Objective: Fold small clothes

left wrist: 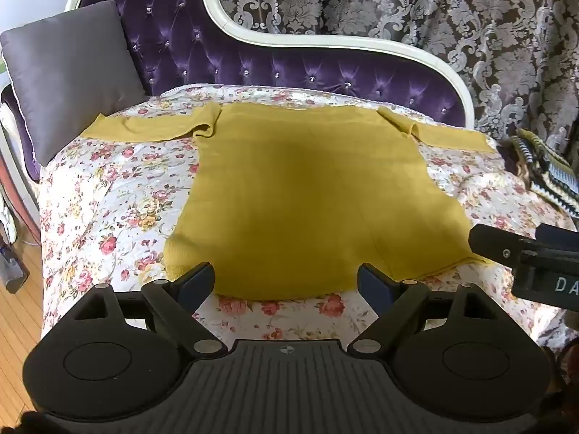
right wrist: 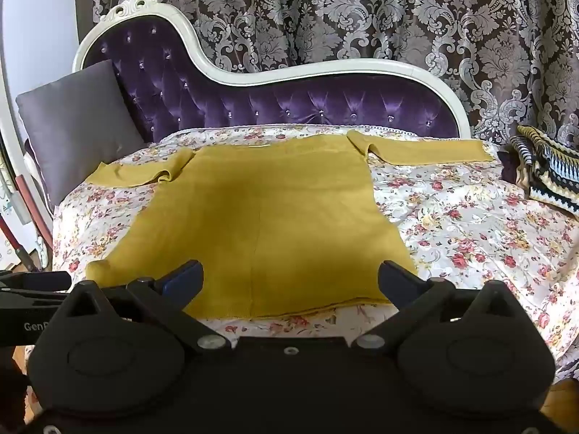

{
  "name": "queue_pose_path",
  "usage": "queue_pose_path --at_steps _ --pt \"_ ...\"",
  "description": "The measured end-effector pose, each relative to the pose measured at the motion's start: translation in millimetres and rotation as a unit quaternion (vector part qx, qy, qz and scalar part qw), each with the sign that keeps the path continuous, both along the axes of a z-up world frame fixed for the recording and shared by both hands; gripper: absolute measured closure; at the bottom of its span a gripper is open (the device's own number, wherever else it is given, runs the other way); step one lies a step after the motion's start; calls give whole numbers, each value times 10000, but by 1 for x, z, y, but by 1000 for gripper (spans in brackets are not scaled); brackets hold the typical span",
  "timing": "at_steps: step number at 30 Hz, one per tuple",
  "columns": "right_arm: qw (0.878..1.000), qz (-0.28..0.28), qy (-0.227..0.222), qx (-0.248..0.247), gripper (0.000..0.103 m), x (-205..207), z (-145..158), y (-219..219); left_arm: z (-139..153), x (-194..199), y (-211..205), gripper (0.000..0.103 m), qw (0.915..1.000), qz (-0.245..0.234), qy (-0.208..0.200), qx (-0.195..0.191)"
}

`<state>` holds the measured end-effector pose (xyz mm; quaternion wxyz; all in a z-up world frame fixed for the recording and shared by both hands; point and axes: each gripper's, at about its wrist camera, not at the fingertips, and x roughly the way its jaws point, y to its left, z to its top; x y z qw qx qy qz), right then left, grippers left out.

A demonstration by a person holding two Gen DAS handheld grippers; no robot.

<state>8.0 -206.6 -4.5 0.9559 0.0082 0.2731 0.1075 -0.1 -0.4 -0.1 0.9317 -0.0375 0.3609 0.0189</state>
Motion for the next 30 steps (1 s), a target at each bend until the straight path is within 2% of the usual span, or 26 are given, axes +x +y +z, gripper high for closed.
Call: queue_pose_path --at_steps 12,30 --pt "10000 24 8 -8 1 4 0 10 8 -1 -1 17 10000 -29 72 -58" --pt "9998 133 134 -109 1 5 0 7 3 2 -2 17 9999 -24 84 -81"
